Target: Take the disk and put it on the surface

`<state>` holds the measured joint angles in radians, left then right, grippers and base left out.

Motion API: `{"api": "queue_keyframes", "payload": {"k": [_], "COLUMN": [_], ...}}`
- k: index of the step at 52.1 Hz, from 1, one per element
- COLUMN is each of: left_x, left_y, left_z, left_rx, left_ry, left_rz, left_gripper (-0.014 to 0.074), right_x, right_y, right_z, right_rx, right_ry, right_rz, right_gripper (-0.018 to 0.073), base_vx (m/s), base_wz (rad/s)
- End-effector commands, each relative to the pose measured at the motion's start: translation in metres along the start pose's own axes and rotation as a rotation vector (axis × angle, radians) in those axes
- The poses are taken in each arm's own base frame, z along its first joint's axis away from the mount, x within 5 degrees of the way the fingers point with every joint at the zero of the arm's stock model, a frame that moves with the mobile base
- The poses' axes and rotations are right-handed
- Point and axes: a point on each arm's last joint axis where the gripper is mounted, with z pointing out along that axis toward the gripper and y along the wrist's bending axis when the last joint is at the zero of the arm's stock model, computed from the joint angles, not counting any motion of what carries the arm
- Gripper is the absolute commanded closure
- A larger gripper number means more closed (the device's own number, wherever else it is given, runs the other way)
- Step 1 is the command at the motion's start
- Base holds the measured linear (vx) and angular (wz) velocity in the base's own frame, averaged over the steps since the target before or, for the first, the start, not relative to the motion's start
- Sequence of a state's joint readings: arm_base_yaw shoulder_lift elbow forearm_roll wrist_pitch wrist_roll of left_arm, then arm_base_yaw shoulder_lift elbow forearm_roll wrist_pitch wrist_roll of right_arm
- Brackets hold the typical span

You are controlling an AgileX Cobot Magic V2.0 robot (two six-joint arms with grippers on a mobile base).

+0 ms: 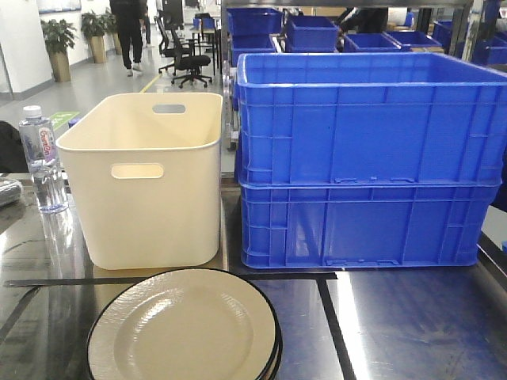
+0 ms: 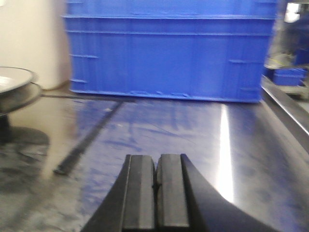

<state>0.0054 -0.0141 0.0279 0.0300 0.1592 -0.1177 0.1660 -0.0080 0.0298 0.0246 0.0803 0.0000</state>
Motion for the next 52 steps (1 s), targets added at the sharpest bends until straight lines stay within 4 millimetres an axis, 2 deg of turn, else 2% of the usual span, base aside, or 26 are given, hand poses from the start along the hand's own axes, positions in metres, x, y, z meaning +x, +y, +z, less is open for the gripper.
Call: {"api": "queue_keyframes", "payload": {"k": [1,52], "left_x": [-0.0037,-0.0037], "left_y": [-0.0008,-0.0008], "left_z": [-0.0003,-0.0002], "left_rx": [0.015,0.015], "left_ry": [-0.08,-0.079], "left_rz": [-0.007,-0.007], "left_gripper": [0.0598,0.0598], "right_x": [0.001,0.0004], "right_y": [-0.0015,-0.0015], "right_z": [-0.0003,-0.0004], "right_rx": [0.024,0.023], "right_ry": [-0.047,-0.054], "right_rz": [-0.015,0.001], "right_gripper": [0.0568,0.0568], "base_vx": [0.0,0.0], "base_wz": [0.0,0.0]}}
